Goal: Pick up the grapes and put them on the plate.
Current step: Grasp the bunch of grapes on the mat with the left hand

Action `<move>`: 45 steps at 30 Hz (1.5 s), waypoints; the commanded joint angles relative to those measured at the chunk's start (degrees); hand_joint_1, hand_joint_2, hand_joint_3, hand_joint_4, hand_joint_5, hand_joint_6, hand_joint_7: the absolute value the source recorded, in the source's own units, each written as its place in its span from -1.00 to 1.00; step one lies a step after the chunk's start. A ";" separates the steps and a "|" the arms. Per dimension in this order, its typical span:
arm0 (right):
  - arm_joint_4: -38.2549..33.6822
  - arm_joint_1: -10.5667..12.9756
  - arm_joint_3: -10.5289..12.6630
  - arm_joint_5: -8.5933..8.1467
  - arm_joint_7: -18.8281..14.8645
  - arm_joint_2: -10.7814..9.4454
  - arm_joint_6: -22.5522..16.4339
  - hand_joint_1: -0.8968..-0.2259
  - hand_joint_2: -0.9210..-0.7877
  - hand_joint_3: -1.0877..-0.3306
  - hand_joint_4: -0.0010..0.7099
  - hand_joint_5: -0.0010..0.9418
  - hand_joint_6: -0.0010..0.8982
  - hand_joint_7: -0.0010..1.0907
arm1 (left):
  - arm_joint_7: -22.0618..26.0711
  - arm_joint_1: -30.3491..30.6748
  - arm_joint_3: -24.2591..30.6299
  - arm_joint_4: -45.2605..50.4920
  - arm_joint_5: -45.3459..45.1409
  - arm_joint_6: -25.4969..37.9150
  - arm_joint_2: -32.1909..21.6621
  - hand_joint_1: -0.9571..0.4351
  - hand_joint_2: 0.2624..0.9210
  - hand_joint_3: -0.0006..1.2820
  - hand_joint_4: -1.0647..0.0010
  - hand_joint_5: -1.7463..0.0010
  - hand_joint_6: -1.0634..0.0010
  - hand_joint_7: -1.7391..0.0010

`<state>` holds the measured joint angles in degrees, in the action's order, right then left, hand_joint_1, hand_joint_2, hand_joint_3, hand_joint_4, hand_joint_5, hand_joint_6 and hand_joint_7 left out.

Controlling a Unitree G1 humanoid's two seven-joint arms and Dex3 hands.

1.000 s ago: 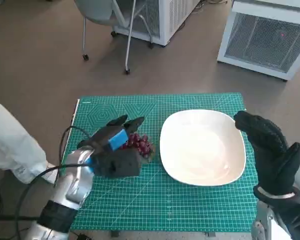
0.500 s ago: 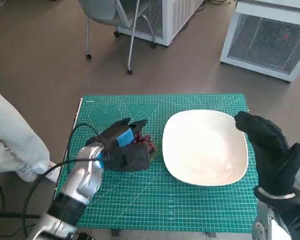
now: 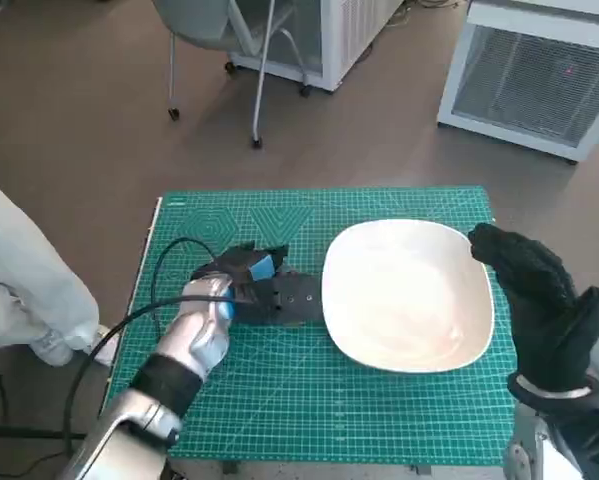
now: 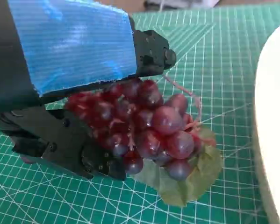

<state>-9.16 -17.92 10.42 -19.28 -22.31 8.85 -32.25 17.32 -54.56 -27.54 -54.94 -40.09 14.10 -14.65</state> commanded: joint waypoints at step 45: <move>0.40 1.91 0.52 -0.05 -0.05 0.09 1.57 0.22 -1.00 0.45 0.35 -1.00 -0.63 0.16 | -11.78 -3.34 -7.96 -13.76 -4.33 -8.27 1.36 0.41 0.98 -0.58 0.23 -0.57 0.19 -0.43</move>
<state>-8.45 -17.05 10.94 -19.01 -22.26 8.82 -31.65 6.91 -59.27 -33.81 -68.21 -42.85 6.81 -12.81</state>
